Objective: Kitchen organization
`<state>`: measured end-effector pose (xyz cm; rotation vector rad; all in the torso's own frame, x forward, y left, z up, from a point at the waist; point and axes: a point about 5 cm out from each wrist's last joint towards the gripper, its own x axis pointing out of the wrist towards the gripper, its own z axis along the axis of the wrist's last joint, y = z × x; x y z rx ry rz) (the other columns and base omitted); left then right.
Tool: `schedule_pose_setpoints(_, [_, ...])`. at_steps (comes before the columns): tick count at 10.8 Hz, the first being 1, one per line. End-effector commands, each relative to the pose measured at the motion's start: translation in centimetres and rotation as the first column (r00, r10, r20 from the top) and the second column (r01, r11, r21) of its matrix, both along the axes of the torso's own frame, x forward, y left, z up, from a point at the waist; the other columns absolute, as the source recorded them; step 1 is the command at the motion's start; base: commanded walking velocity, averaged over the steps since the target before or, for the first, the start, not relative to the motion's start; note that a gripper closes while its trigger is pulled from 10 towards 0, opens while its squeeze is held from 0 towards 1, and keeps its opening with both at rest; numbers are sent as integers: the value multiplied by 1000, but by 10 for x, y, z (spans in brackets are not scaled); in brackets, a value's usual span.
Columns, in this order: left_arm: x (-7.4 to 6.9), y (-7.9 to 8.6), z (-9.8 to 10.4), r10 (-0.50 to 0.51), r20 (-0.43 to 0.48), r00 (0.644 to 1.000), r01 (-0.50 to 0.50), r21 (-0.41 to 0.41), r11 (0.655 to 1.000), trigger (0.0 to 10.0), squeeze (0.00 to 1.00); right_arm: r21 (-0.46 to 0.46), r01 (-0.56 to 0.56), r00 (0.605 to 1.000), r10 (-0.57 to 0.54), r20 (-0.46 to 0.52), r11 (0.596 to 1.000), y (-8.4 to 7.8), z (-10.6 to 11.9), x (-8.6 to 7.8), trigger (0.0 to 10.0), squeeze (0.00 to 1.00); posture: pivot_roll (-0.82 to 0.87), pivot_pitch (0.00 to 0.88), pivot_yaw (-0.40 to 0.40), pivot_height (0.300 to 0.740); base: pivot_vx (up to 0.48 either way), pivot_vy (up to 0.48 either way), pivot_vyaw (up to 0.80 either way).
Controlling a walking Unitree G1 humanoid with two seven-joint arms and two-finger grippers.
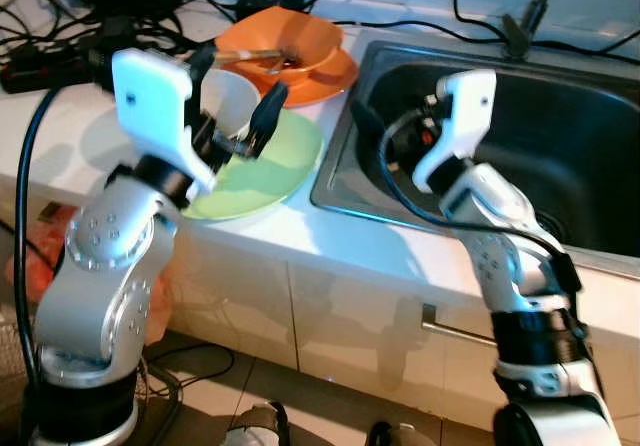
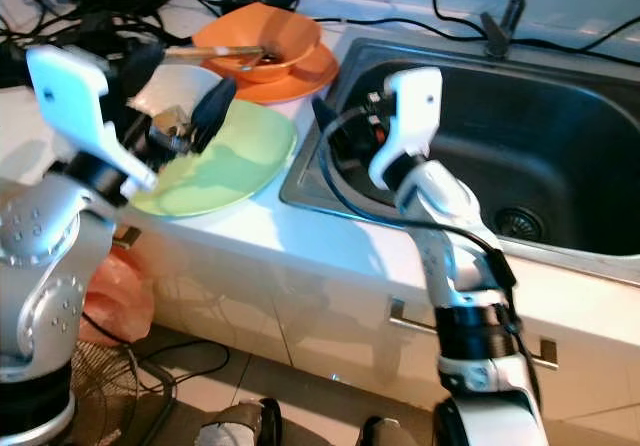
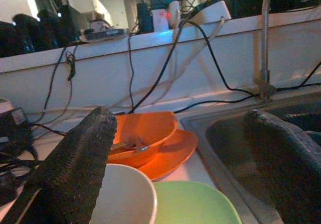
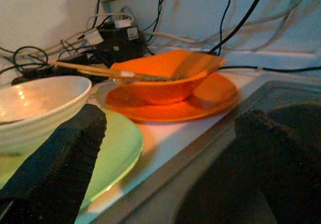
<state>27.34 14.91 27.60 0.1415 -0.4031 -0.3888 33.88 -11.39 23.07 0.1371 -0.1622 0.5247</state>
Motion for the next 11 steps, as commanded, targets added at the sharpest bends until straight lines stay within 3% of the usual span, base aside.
schedule_pose_setpoints(1, [-4,0,1,2,23,1000,-3,20,1000,10000,0,13,-33,999,33,16,999,-1,6,-5,10000,0,176,122,25,740,0,0,0])
schedule_pose_setpoints(4, [-11,1,-12,18,16,1000,-19,76,997,10000,0,8,-251,967,251,-37,968,5,8,-24,10000,0,180,129,29,740,0,0,0])
schedule_pose_setpoints(9, [-26,22,-40,68,1,998,-67,234,970,10000,0,-36,-264,963,261,-71,964,2,2,-28,10000,0,190,142,27,740,0,0,0])
schedule_pose_setpoints(11, [-25,25,-45,71,2,998,-68,291,954,10000,0,-71,-359,932,353,-88,930,5,-1,-37,10000,0,186,145,29,740,0,0,0])
